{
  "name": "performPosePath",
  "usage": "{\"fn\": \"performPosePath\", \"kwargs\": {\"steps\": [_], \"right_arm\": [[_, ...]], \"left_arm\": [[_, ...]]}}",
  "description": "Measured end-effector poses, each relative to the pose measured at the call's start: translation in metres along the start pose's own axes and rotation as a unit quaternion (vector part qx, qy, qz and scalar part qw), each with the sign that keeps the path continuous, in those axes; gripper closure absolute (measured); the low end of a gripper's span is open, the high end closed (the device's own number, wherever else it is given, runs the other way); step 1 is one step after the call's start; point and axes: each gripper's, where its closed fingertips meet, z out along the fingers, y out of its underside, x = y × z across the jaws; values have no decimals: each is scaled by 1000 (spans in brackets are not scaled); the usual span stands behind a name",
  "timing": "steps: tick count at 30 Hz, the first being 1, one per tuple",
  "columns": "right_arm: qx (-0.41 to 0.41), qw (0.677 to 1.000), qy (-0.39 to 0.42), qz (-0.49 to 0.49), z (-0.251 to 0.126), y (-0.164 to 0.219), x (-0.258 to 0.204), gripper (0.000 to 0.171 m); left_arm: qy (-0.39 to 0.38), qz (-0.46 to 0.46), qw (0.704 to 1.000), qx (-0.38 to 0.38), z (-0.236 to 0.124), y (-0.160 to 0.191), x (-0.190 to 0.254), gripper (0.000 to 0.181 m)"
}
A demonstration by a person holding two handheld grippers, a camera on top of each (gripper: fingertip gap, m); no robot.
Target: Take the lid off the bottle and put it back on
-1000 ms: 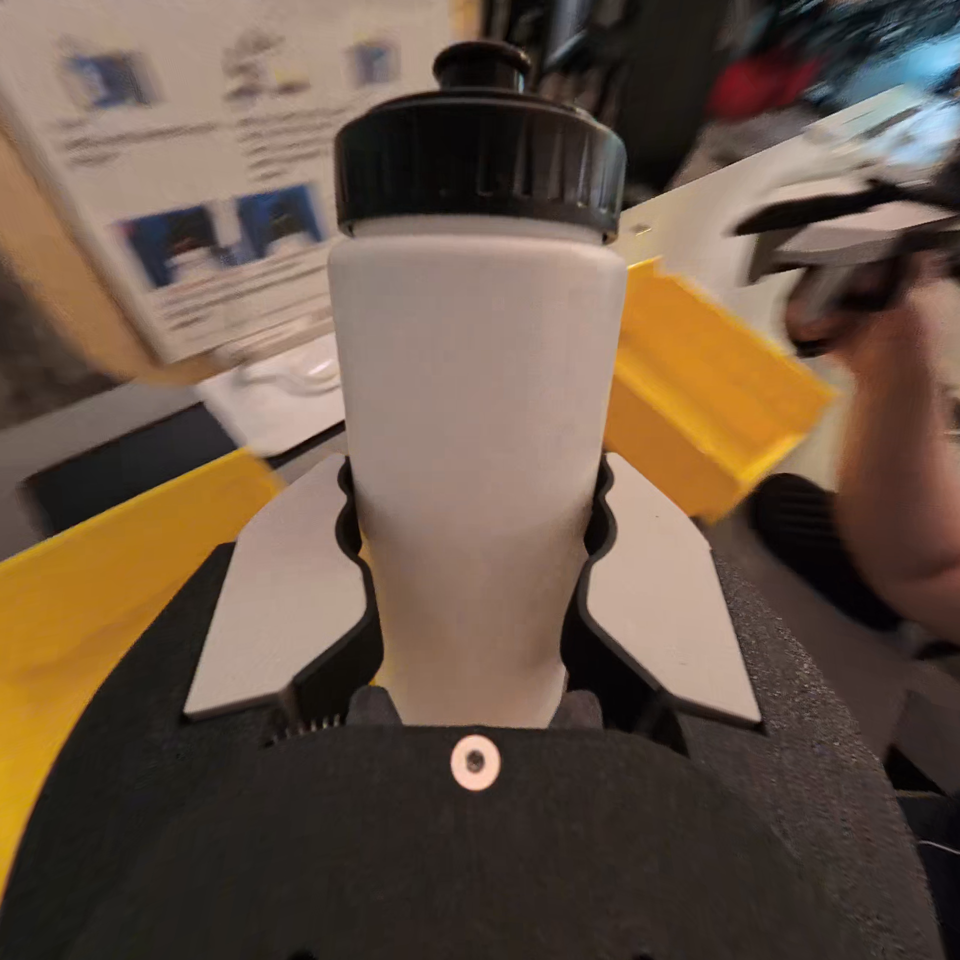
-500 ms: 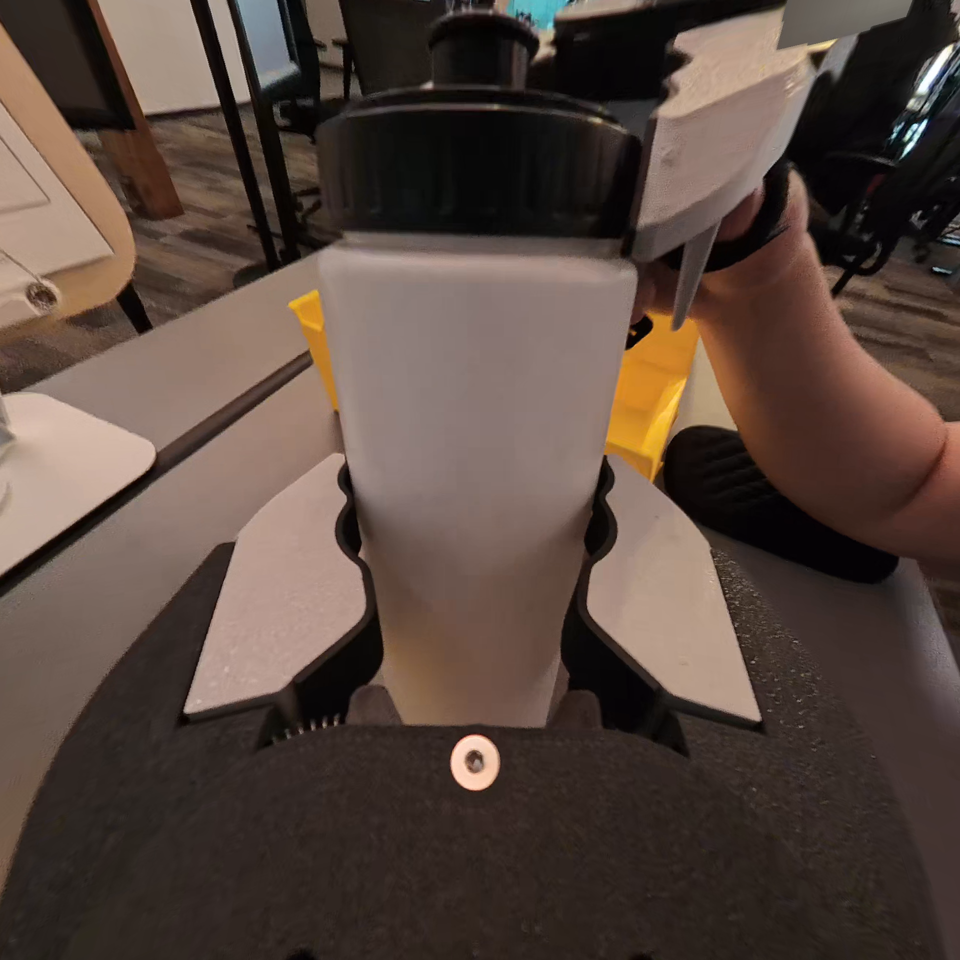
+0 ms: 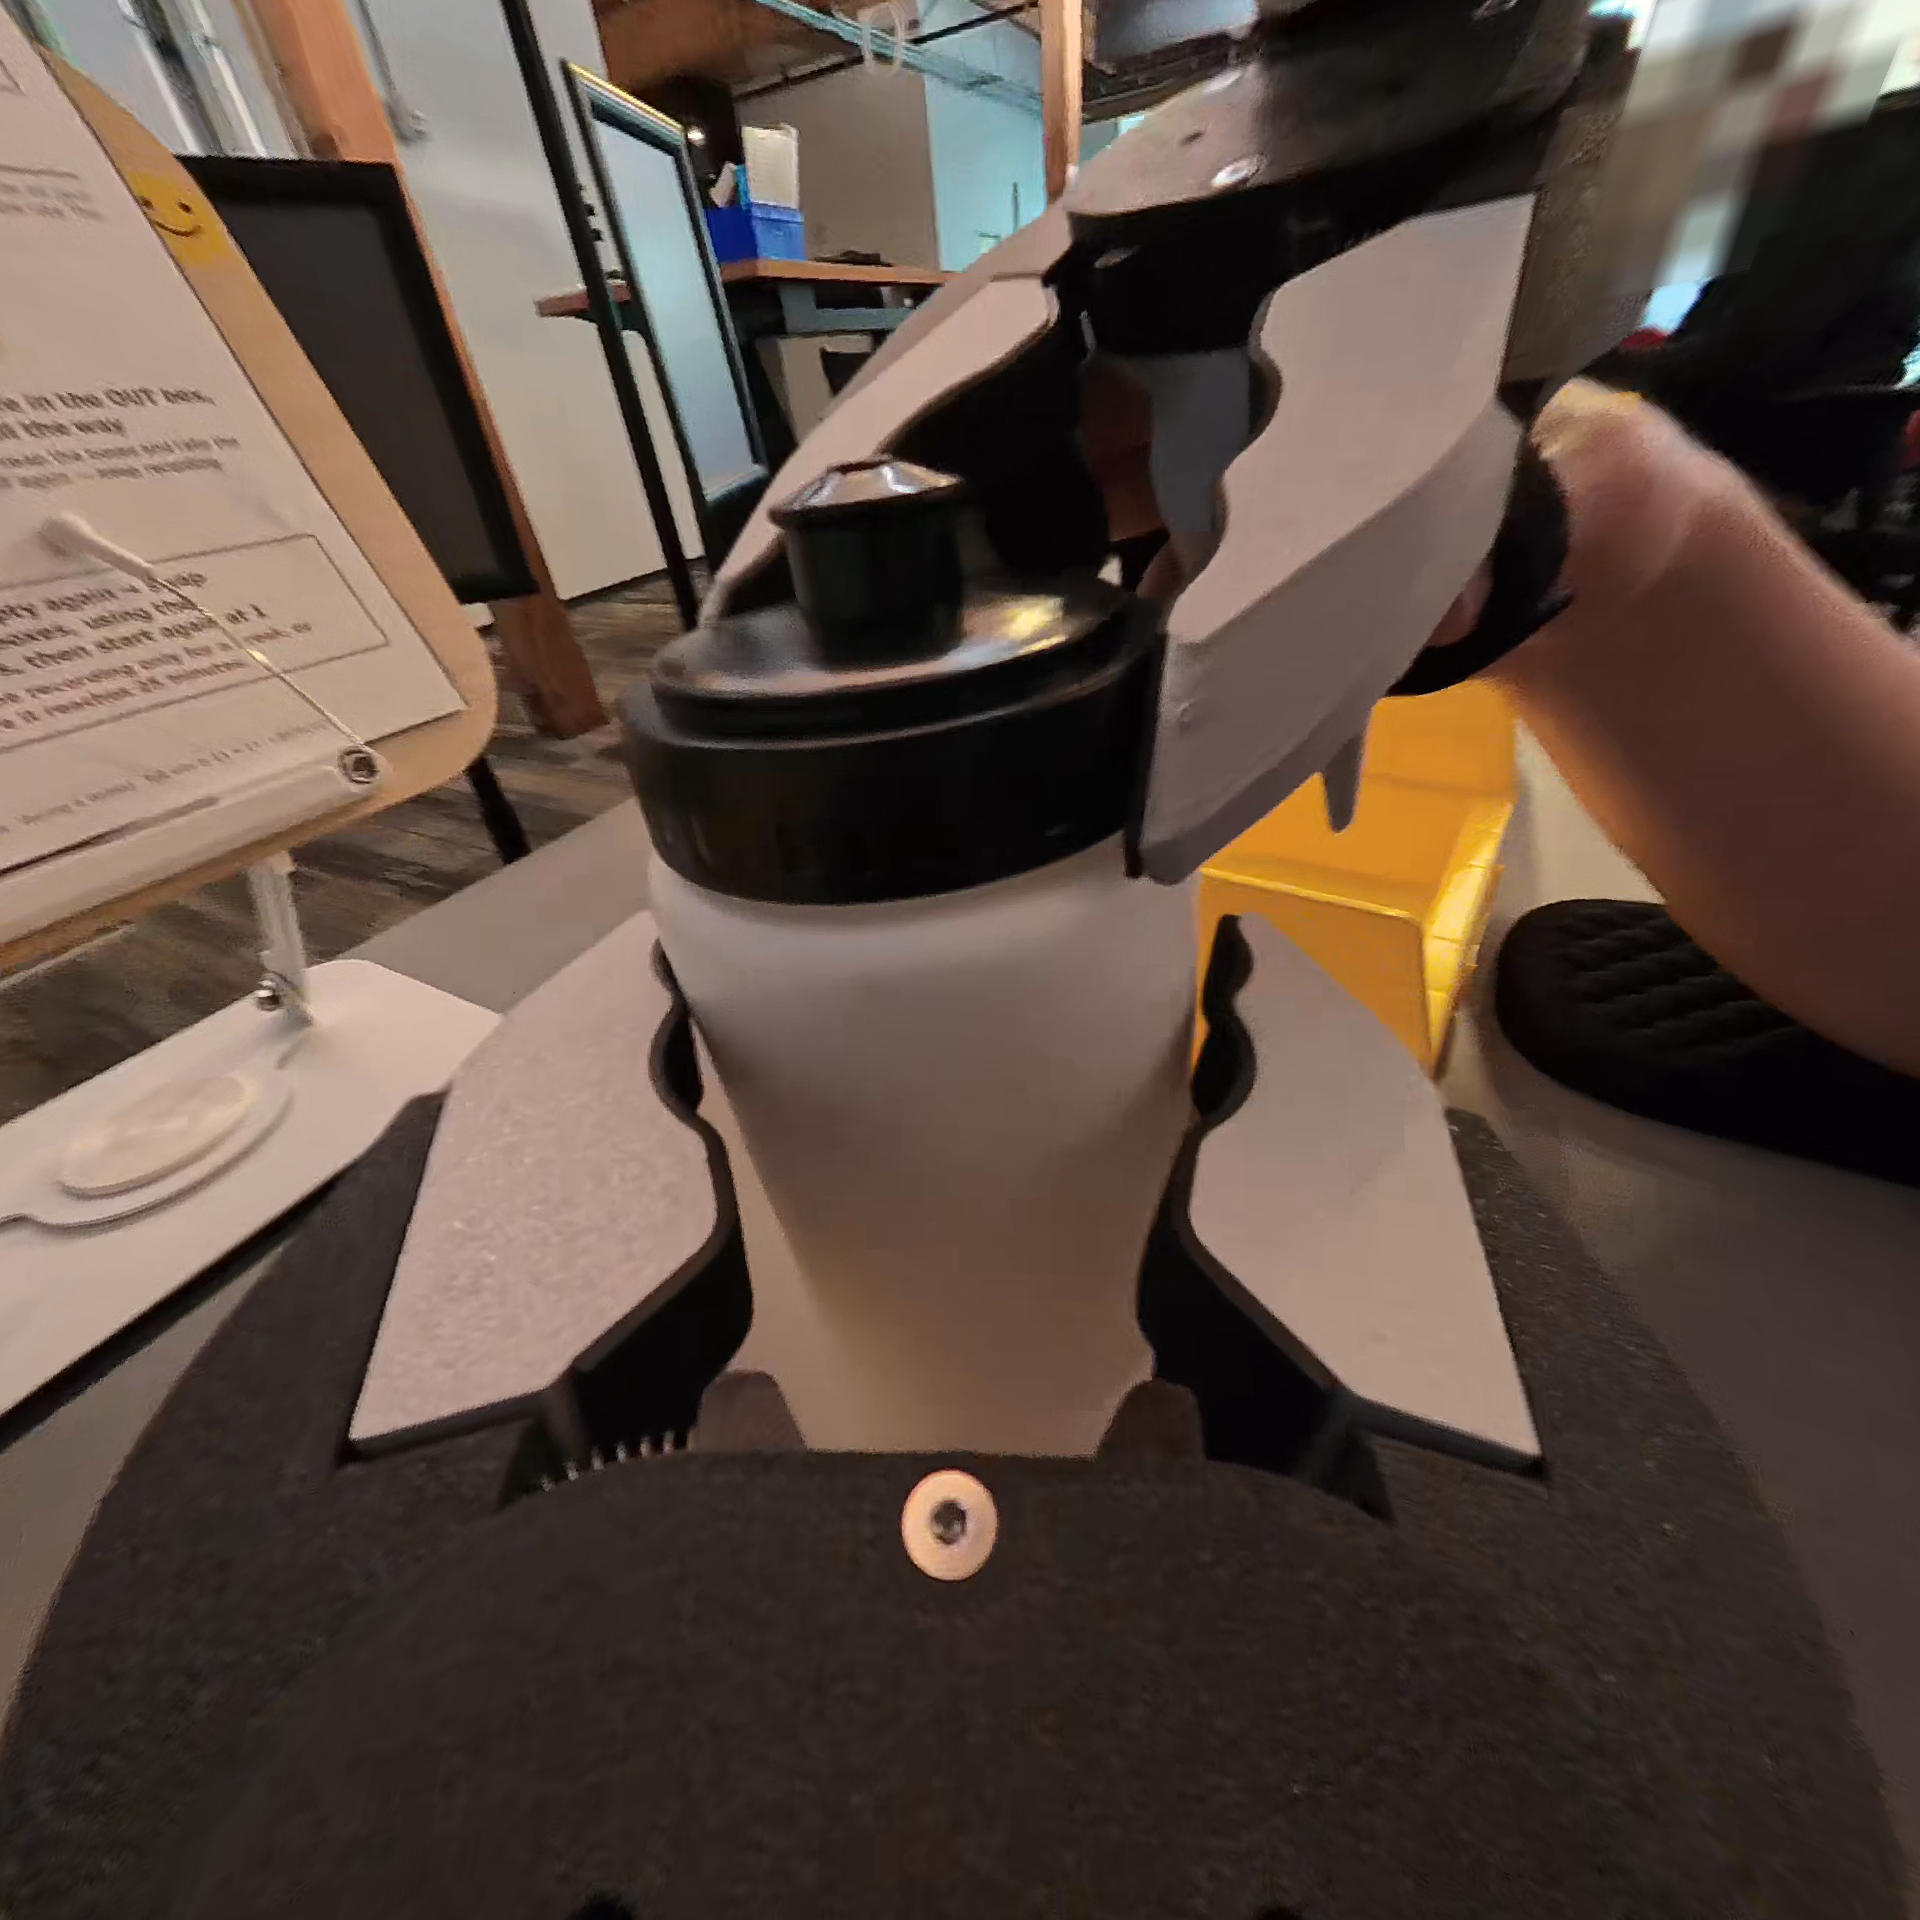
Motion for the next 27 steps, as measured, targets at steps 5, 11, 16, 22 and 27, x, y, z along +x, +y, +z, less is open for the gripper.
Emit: {"fn": "performPosePath", "kwargs": {"steps": [5,11,16,22,27], "right_arm": [[-17,999,37,36,-2,-4,0,94],[-64,996,53,39,0,4,-4,95],[-66,996,40,35,-2,6,-3,95],[-66,997,27,35,-5,8,-2,95],[-65,997,15,31,-7,9,-2,95]], "left_arm": [[-11,5,1000,1,1,1,3,90],[-18,-1,1000,-9,1,2,5,91],[-3,-11,1000,-19,1,2,6,93],[10,-18,1000,-23,3,2,8,94],[22,-22,999,-25,5,2,10,95]]}}
